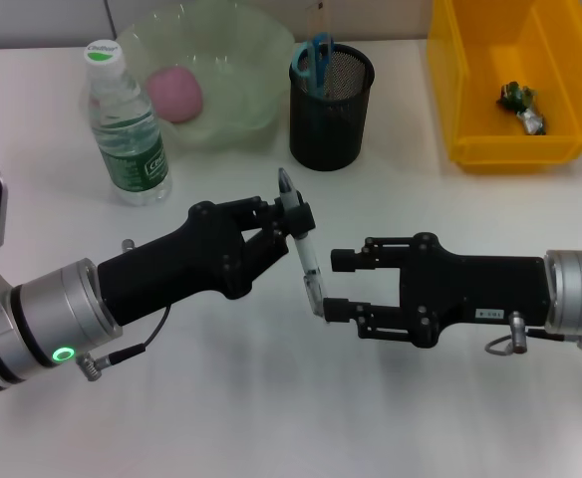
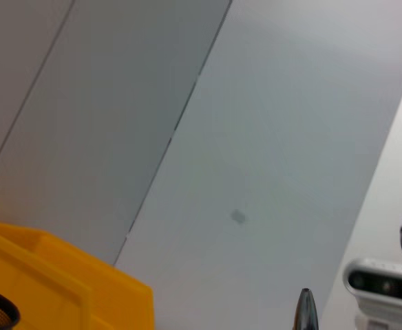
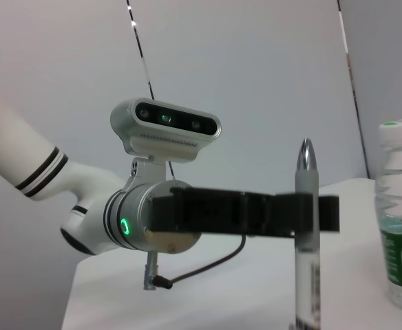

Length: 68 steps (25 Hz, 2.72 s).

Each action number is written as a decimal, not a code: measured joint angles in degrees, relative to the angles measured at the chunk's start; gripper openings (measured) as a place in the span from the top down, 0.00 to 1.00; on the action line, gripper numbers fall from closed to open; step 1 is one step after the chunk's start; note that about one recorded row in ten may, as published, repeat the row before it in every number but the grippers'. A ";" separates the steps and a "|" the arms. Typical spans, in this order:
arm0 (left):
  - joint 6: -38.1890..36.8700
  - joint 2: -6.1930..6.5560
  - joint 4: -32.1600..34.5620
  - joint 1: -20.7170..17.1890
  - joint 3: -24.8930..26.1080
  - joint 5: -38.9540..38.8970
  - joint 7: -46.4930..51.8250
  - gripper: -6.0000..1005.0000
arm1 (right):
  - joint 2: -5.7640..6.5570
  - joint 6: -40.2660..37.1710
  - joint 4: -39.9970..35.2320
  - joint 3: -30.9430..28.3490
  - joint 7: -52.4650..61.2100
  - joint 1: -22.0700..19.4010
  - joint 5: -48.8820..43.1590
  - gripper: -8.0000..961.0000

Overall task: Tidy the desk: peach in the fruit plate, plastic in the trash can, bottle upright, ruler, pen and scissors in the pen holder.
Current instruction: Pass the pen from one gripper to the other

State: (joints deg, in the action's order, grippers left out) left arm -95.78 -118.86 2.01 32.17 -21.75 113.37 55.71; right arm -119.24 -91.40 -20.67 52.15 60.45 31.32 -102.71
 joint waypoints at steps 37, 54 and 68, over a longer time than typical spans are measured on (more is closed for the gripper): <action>3.51 -0.13 -6.74 -2.19 18.32 -0.07 23.86 0.85 | -0.53 -2.36 18.57 -11.44 -37.65 -6.38 7.89 0.39; 10.63 -0.23 -9.56 -2.40 22.10 -0.08 27.46 0.85 | -0.65 -1.33 21.68 -14.14 -41.30 -5.43 7.89 0.39; 13.11 -0.32 -11.71 -2.54 23.67 -0.06 27.68 0.85 | -0.65 1.13 26.35 -18.15 -48.63 -3.25 7.72 0.40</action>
State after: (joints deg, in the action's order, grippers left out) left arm -82.67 -119.18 -9.70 29.63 1.92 113.31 83.39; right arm -119.89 -90.27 5.68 33.99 11.82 28.06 -94.99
